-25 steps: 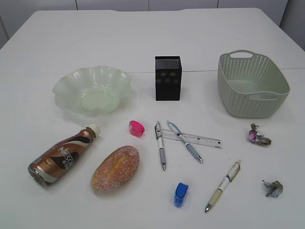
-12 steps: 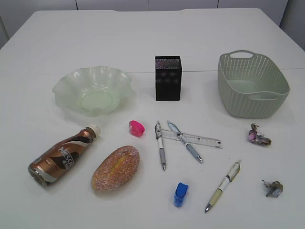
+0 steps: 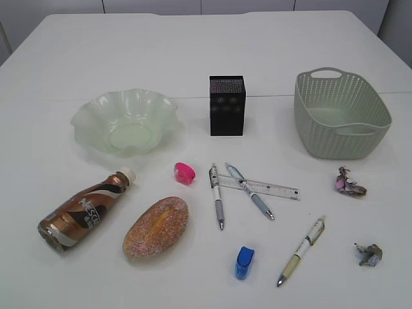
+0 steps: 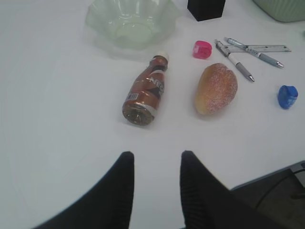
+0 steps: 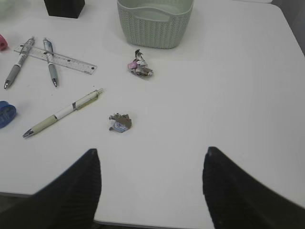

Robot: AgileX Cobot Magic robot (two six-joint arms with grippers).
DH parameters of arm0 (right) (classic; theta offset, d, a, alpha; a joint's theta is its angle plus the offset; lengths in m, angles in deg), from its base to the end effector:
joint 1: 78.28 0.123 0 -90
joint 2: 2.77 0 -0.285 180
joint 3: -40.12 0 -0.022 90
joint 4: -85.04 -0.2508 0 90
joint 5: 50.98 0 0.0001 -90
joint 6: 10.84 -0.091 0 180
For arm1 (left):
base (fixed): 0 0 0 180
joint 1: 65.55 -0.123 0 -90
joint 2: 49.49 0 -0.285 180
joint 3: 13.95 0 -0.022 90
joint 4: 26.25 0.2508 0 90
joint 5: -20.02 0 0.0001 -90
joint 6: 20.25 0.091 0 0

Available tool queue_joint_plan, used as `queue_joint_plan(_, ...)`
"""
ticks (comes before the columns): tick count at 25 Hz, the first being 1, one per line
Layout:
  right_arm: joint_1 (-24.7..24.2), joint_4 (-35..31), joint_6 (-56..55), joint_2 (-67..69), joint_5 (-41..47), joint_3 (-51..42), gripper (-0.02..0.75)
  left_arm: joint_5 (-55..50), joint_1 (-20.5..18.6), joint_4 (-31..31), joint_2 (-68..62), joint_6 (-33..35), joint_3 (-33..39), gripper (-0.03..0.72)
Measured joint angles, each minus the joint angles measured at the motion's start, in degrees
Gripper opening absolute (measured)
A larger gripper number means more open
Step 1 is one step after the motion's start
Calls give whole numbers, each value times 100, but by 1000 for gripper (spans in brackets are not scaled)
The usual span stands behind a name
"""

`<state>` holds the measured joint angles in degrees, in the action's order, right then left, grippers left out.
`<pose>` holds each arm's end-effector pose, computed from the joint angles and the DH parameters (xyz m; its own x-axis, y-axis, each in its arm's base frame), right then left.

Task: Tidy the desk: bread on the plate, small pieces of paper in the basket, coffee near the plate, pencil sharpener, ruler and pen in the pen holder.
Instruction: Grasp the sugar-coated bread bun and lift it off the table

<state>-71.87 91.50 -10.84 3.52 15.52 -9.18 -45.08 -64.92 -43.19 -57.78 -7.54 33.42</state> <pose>-0.0109 -0.0107 0.2661 -0.5243 -0.1041 -0.8451 -0.0478 0.9945 -0.0928 -0.0115 -0.0239 0.2801 -0.4718 0.0960 -0.8765 0.2857 0.9571 -0.0489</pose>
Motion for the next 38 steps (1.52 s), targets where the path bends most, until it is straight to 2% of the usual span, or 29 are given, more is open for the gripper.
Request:
queue_joint_plan(5,0,0,-119,0,0,0,520,-203,0,-73,-51,0,-205,245)
queue_joint_plan(9,0,0,-414,0,101,142,520,-542,0,-94,-435,-19,-850,258)
queue_joint_plan(13,0,0,-549,60,512,488,520,-741,0,-69,-1118,-394,-1560,279)
queue_joint_plan(18,0,0,-852,1002,643,1057,520,-761,0,-109,-2129,-693,-1948,288)
queue_joint_plan(25,0,0,-1173,2538,643,1794,520,-761,0,-759,-3484,-741,-2352,290)
queue_joint_plan(27,0,-3,-1194,2866,643,1846,520,-761,0,-881,-3878,-741,-2500,312)
queue_joint_plan(32,0,-12,-1206,3368,533,1849,520,-751,0,-998,-4710,-719,-2917,430)
queue_joint_plan(38,0,-12,-1206,3424,17,1858,520,-740,0,-1024,-5418,-631,-3783,452)
